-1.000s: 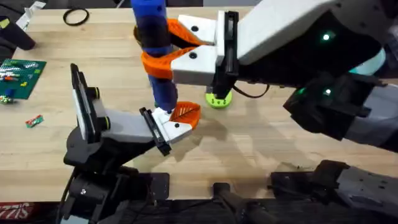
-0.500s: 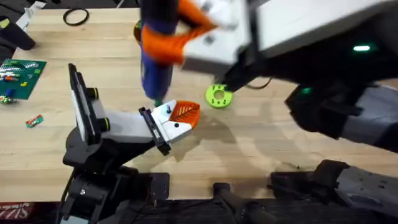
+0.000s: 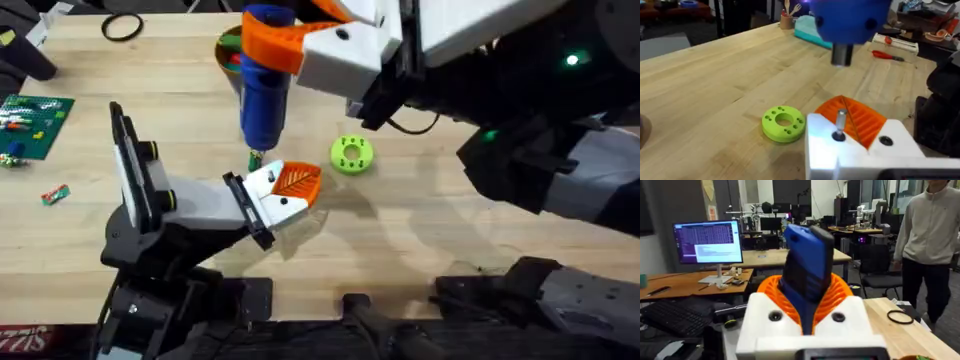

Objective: Pick up the gripper from the table and insert it into the empty holder that is missing its gripper. Then pick up a screw, insert it into the mounting hole, and use the screwdriver to tighten it. Finally, clean up the table by picking up the vegetable and placing it into the bucket.

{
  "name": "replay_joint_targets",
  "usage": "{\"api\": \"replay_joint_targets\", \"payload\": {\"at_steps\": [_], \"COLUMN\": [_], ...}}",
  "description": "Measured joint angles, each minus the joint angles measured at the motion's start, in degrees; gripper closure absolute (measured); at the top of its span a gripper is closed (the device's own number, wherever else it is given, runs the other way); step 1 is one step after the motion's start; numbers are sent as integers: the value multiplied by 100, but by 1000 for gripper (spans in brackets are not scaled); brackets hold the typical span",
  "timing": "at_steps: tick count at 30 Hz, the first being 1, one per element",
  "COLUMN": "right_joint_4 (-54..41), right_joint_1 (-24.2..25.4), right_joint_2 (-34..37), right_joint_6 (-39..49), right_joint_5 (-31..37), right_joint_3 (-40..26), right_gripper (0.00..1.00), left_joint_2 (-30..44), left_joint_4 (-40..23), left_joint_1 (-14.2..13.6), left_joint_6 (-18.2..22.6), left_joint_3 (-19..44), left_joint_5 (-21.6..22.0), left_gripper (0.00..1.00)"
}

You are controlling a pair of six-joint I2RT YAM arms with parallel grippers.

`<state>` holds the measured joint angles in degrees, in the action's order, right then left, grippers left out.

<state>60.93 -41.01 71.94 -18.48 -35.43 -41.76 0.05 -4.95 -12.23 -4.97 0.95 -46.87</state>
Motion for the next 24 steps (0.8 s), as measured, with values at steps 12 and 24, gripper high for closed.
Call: {"api": "replay_joint_targets", "payload": {"at_steps": [12,24], "right_joint_4": [-735,-3046], "right_joint_1": [882,2697], "right_joint_2": [-23,-26], "right_joint_6": [-62,-809], "right_joint_5": [-8,174], "right_joint_3": [-34,-57], "right_gripper": [941,940], "left_joint_2": [0,0], "left_joint_4": [0,0], "left_joint_1": [0,0], "left_joint_6": [0,0], "left_joint_3": [0,0], "left_joint_5": [0,0], "left_gripper": [990,990]}}
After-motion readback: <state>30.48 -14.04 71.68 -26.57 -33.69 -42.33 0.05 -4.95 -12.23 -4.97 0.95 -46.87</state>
